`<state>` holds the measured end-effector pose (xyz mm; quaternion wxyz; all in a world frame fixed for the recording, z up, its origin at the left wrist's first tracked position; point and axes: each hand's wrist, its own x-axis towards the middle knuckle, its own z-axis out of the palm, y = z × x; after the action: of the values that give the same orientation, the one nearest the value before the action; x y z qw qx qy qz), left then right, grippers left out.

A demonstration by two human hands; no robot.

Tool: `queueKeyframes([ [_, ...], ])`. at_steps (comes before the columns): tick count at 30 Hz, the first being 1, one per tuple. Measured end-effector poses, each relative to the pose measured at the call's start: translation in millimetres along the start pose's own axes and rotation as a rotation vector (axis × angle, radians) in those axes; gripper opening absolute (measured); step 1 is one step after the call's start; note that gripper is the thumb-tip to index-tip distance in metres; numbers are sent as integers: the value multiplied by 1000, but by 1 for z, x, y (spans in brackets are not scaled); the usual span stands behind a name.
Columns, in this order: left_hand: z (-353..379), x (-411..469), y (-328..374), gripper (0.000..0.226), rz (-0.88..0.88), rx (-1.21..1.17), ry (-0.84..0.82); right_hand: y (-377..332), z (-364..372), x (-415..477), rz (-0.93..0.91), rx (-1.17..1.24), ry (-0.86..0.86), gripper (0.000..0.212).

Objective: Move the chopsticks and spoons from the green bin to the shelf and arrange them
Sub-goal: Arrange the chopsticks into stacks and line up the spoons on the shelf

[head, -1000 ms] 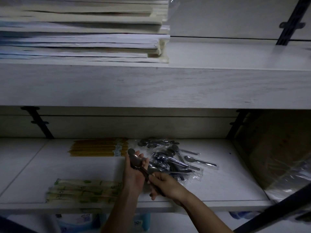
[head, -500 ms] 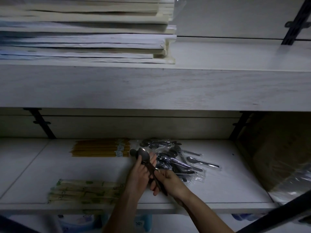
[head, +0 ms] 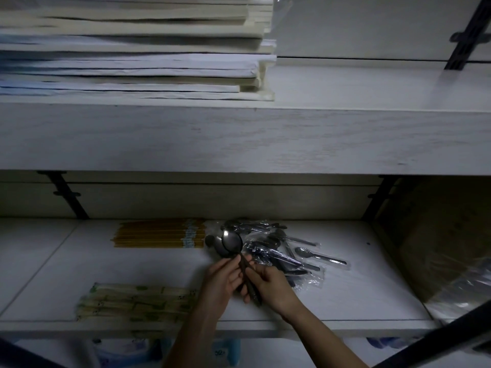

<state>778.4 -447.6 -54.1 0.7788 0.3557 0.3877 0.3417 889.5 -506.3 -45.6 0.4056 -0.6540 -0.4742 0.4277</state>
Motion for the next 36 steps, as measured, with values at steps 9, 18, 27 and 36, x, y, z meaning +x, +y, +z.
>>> queueKeyframes([
  [9, 7, 3, -4, 26, 6, -100, 105, 2, -2, -5, -91, -412, 207, 25],
  [18, 6, 4, -5, 14, 47, -160, 165, 3, -10, -10, -122, -420, 390, 22],
  [27, 11, 4, -9, 19, 76, -160, 181, -2, -4, -21, -3, -638, 266, 39],
  [36, 18, 2, -3, 11, -33, -190, 121, -1, -21, -20, 14, -188, 168, 24],
])
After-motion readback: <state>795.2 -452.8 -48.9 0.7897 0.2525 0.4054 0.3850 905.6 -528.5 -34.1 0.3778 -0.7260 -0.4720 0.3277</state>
